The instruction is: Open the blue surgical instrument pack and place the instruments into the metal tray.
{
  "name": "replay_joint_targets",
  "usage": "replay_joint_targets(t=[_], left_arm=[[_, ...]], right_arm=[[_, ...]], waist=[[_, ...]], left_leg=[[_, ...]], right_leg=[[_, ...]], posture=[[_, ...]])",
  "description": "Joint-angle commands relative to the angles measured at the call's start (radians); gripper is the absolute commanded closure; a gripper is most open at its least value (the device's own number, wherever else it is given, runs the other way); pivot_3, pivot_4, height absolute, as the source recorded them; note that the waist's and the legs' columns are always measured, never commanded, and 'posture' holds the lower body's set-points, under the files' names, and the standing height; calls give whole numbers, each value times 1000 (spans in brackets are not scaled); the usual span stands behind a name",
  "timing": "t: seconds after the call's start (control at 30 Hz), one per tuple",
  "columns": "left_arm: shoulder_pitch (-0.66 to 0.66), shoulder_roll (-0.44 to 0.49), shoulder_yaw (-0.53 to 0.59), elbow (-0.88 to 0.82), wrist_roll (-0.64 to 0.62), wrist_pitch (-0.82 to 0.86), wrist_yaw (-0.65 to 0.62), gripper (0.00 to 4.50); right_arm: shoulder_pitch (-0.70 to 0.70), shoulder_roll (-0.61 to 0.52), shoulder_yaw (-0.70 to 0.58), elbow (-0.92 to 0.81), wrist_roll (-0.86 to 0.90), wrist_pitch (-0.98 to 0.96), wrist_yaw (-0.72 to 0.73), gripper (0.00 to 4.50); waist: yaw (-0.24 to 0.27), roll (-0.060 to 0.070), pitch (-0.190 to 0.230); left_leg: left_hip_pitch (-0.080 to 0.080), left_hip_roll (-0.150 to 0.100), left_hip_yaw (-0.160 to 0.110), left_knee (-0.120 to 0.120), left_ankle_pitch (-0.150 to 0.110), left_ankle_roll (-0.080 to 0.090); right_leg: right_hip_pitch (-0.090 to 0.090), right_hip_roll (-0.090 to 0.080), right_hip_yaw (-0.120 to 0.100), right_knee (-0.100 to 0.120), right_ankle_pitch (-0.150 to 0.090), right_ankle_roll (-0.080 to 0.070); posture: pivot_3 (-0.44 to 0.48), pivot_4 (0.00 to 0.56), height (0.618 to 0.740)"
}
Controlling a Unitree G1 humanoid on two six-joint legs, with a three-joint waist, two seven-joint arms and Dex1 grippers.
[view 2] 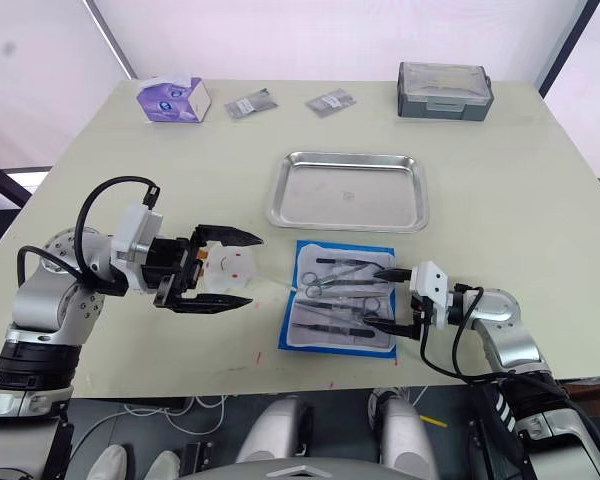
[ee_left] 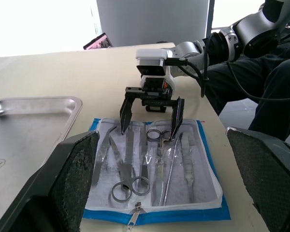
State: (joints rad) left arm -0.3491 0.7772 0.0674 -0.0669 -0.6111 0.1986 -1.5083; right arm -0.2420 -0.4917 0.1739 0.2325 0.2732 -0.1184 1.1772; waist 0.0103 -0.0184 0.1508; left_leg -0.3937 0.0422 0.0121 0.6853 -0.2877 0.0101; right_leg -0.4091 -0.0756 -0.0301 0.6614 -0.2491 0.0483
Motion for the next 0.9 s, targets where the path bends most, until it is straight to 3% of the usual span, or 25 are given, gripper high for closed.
replay_joint_targets(t=[0.03, 0.47, 0.9], left_arm=[[-5, -10, -3, 6, 17, -11, 15, 24], [-24, -62, -33, 65, 63, -23, 46, 24], [-51, -90, -55, 121, 96, -56, 28, 24]], right_arm=[[38, -12, 47, 22, -84, 84, -55, 0], [82, -18, 71, -121, -107, 222, -152, 0], [126, -21, 83, -139, -117, 182, -196, 0]], waist=[[0, 0, 0], [-2, -1, -1], [0, -1, -1]], left_leg=[[0, 0, 0, 0, 0, 0], [2, 2, 1, -1, 0, 0], [2, 2, 1, -1, 0, 1]], right_leg=[[0, 0, 0, 0, 0, 0], [0, 2, 1, 0, 0, 0], [0, 2, 2, 0, 0, 0]], posture=[[0, 150, 727], [0, 150, 727], [0, 150, 727]])
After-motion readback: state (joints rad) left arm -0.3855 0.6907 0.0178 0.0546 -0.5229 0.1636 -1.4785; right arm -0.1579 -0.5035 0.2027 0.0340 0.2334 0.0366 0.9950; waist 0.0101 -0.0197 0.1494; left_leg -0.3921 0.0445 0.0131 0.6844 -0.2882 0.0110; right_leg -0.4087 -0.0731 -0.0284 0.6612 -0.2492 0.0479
